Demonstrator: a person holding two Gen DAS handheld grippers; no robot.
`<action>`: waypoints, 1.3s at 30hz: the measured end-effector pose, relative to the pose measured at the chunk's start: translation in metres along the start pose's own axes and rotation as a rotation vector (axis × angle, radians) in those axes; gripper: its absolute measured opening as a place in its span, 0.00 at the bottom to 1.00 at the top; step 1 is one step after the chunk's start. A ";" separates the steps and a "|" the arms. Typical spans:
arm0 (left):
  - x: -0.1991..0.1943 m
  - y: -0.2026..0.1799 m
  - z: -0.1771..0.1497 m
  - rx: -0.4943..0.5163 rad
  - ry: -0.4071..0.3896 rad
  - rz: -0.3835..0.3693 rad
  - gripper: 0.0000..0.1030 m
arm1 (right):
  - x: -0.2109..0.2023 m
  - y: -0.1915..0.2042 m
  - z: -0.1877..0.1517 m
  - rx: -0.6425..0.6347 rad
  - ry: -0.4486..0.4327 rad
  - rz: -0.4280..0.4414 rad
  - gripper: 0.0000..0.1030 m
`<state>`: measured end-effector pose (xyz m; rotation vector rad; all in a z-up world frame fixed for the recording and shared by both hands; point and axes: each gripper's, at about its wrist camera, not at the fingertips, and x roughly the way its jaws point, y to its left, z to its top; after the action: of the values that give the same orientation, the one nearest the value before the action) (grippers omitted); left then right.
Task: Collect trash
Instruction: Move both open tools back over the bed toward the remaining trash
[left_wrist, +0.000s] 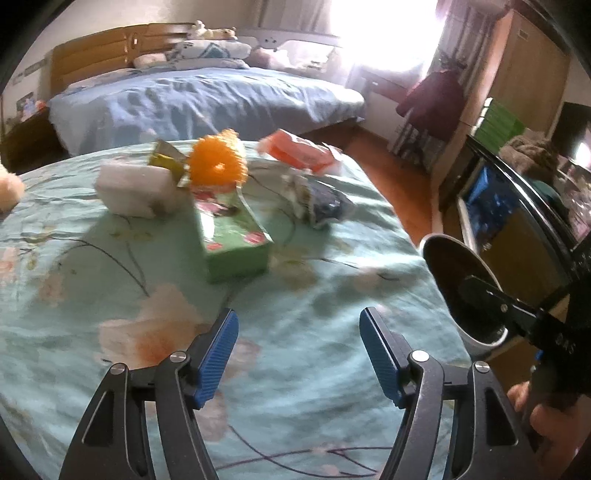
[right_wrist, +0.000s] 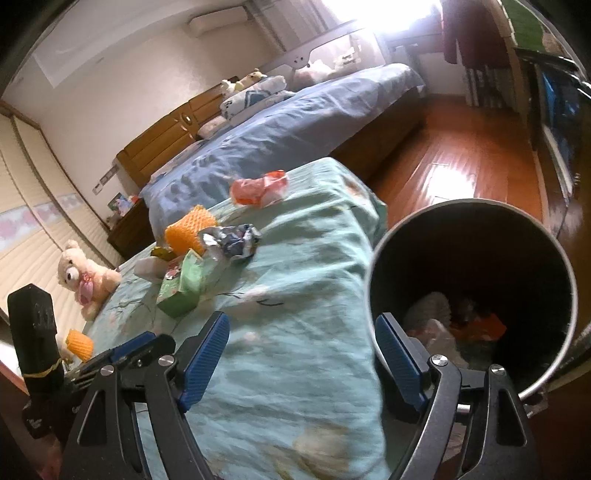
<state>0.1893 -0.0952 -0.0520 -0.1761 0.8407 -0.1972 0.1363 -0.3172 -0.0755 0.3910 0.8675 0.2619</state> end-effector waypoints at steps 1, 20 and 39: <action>0.000 0.004 0.002 -0.005 -0.002 0.005 0.66 | 0.002 0.002 0.001 -0.004 0.004 0.004 0.80; 0.038 0.027 0.037 -0.055 0.003 0.058 0.66 | 0.035 0.024 0.019 -0.042 0.039 0.047 0.80; 0.068 0.038 0.045 0.014 0.019 0.072 0.51 | 0.069 0.036 0.028 -0.048 0.082 0.075 0.80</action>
<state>0.2710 -0.0711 -0.0804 -0.1310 0.8627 -0.1372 0.1990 -0.2651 -0.0905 0.3704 0.9262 0.3700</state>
